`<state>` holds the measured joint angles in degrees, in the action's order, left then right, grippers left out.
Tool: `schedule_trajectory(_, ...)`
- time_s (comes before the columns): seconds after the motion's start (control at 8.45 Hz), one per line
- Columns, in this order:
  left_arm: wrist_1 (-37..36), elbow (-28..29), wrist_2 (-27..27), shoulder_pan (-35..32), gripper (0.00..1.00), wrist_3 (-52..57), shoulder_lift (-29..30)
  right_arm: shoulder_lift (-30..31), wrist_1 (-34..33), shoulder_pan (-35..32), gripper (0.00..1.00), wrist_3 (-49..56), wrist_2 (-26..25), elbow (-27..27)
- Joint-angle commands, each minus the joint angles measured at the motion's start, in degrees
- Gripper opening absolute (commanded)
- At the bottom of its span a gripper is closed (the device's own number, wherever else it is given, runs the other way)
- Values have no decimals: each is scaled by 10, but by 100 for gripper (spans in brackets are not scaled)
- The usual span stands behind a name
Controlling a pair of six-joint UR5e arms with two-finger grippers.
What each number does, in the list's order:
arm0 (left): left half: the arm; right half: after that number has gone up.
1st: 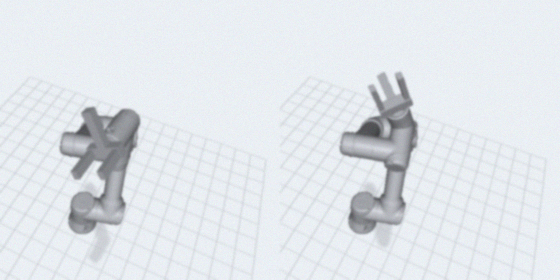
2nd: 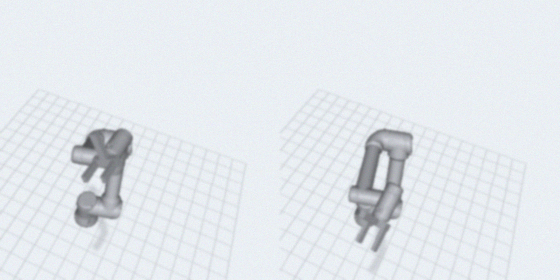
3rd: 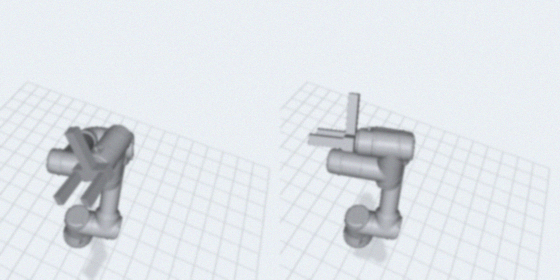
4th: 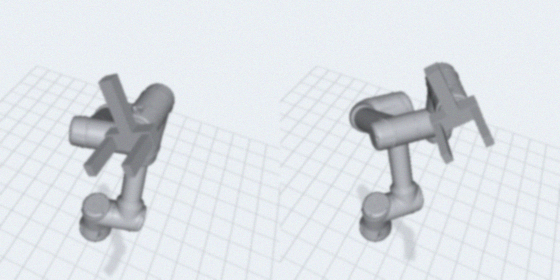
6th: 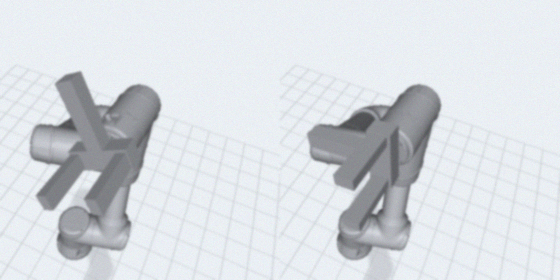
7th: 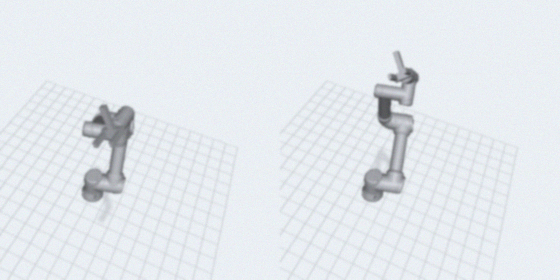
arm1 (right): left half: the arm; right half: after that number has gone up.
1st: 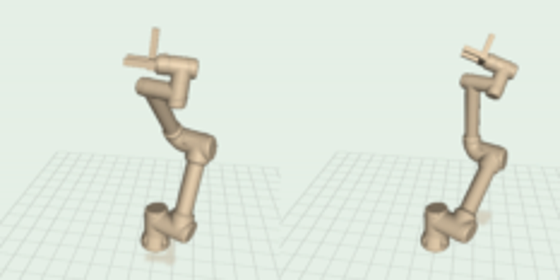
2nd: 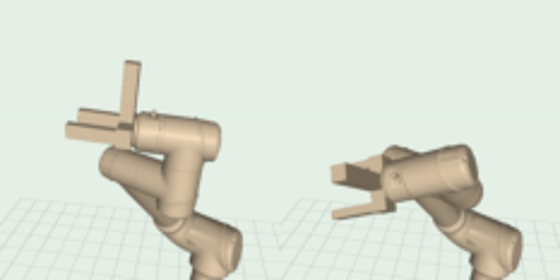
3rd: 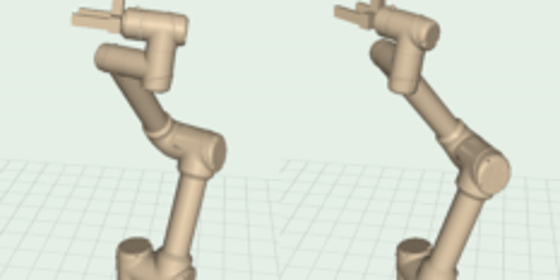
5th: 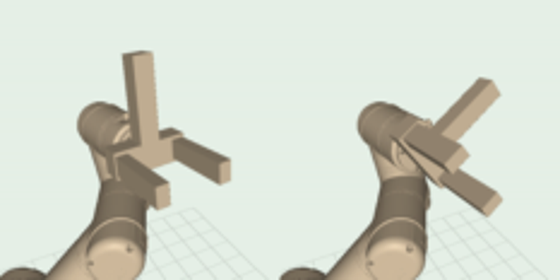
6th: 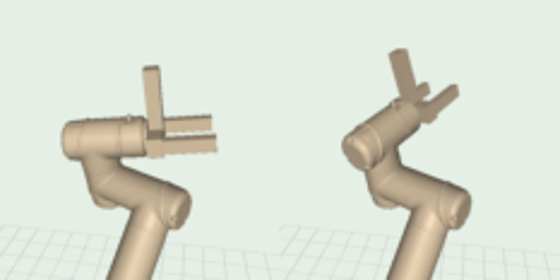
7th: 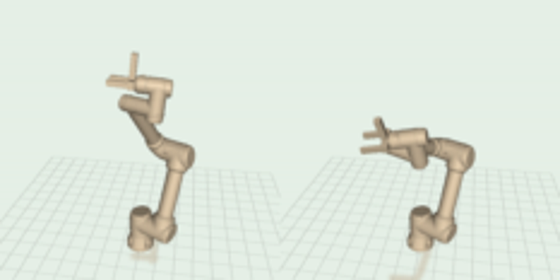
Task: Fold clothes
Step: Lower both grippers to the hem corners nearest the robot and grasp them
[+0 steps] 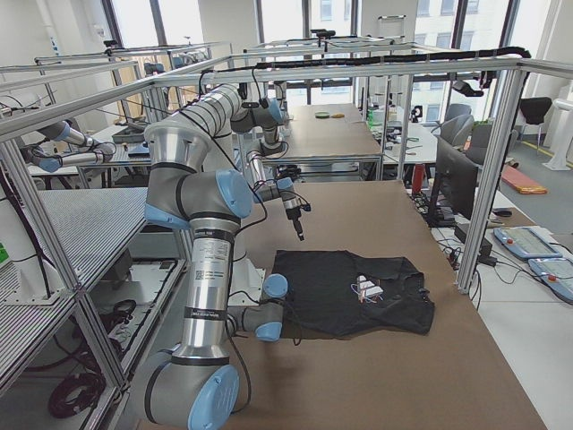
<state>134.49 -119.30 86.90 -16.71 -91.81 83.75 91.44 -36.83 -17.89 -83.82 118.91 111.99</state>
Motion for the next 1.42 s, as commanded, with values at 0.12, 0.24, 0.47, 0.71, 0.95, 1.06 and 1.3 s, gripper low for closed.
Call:
schedule_trajectory(0.12,9,7,-108,130,100,-33,-11,-1,0,-7,0,0,2,11)
schedule_trajectory(0.24,9,13,-135,154,100,-42,-12,-1,0,-7,0,0,2,11)
schedule_trajectory(0.47,9,35,-142,166,100,-51,-9,-2,0,-7,0,0,2,12)
schedule_trajectory(0.71,11,41,-142,165,100,-51,-9,-2,-1,-15,0,0,3,12)
schedule_trajectory(0.95,10,39,-174,168,60,-54,-11,-4,-1,-15,0,0,4,12)
schedule_trajectory(1.06,10,40,-177,168,15,-56,-11,-5,-1,-16,0,0,4,12)
schedule_trajectory(1.3,10,39,-176,168,0,-56,-11,-4,-1,-17,0,0,4,15)
